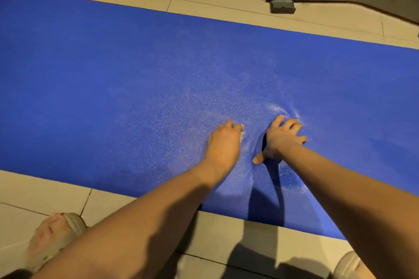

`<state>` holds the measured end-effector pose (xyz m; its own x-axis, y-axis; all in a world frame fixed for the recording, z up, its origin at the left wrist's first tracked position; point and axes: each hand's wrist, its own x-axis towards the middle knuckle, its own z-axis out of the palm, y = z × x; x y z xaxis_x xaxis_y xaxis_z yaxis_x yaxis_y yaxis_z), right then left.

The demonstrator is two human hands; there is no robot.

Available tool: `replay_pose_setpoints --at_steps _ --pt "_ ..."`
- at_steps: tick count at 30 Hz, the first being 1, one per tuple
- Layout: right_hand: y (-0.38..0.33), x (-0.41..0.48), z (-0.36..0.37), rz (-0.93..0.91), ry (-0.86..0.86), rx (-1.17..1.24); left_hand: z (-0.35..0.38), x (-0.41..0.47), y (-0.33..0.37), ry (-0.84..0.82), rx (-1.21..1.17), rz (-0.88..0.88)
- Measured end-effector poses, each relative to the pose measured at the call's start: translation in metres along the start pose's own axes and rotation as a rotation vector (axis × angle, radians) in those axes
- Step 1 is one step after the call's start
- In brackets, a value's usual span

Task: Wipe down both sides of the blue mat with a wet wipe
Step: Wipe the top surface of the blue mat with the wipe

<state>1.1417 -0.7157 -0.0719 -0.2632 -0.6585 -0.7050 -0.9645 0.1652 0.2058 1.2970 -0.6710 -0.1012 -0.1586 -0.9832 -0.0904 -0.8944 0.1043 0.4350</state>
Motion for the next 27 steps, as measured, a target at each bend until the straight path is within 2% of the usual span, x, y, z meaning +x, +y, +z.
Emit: replay_pose_setpoints --at_steps 2,4,9,13,18,22,25,27 --pt "-0.001 0.0 -0.001 0.013 -0.008 0.002 -0.006 -0.002 -0.002 -0.041 0.073 0.092" --pt "-0.002 0.001 -0.002 0.014 -0.016 0.016 -0.021 -0.002 -0.022 -0.04 0.122 0.101" --pt "0.001 0.001 -0.001 0.002 0.007 0.039 -0.061 -0.007 -0.097 0.14 0.206 -0.19" --pt "0.002 -0.001 0.001 -0.02 0.017 0.046 -0.058 -0.012 -0.092 0.157 0.13 -0.293" --pt "0.001 -0.001 -0.001 -0.01 0.013 0.052 -0.017 -0.009 -0.031 0.097 -0.048 -0.211" --pt "0.0 -0.002 -0.002 -0.003 0.006 0.052 0.005 -0.015 0.016 -0.063 -0.025 -0.043" --pt "0.001 -0.002 -0.002 -0.014 0.008 0.052 -0.012 -0.014 -0.002 -0.121 0.061 0.064" --pt "0.003 -0.003 -0.002 -0.025 0.011 0.051 -0.031 -0.015 -0.03 -0.076 0.08 -0.008"
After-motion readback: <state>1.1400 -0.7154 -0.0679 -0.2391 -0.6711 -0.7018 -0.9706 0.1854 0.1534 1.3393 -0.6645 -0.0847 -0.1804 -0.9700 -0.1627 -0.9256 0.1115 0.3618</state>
